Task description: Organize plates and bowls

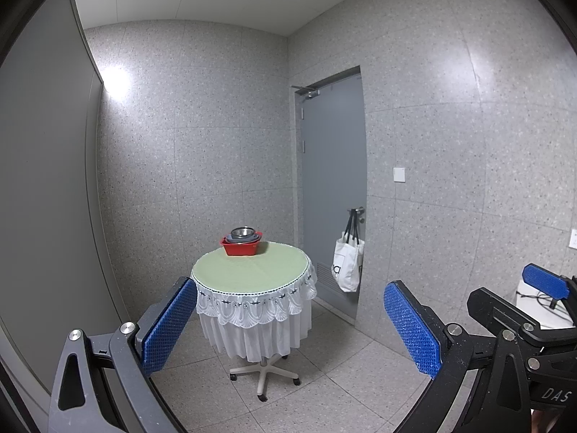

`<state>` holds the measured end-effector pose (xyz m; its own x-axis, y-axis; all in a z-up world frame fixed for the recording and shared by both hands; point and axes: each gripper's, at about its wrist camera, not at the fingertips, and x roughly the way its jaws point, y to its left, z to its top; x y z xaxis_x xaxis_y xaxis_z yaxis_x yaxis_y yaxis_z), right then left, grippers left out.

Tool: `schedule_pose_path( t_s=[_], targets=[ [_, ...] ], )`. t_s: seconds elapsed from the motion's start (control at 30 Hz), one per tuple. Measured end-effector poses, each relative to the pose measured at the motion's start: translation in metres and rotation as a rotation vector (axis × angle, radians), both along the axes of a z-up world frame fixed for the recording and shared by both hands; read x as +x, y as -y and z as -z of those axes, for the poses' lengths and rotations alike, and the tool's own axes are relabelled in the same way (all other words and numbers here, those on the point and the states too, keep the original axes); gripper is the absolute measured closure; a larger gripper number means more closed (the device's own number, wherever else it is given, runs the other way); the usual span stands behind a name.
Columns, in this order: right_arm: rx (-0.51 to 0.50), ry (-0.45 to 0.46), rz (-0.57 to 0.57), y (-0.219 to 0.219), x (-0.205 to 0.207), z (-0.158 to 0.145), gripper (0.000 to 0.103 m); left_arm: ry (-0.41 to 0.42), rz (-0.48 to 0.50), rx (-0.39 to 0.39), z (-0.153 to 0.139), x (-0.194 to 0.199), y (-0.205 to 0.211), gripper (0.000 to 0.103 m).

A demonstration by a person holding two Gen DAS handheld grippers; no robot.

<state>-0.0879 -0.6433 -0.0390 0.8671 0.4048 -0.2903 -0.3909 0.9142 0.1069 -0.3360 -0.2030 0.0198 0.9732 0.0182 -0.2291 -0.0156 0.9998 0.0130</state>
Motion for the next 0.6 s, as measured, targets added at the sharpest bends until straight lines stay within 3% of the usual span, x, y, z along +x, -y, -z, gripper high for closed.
schedule_pose_path(
  t_s=[0.6],
  targets=[
    [0.001,-0.001,-0.001,-0.0006,0.0009,0.0002,0.000,0.001,-0.002,0.001,0.0016,-0.0011,0.0037,0.001]
  ],
)
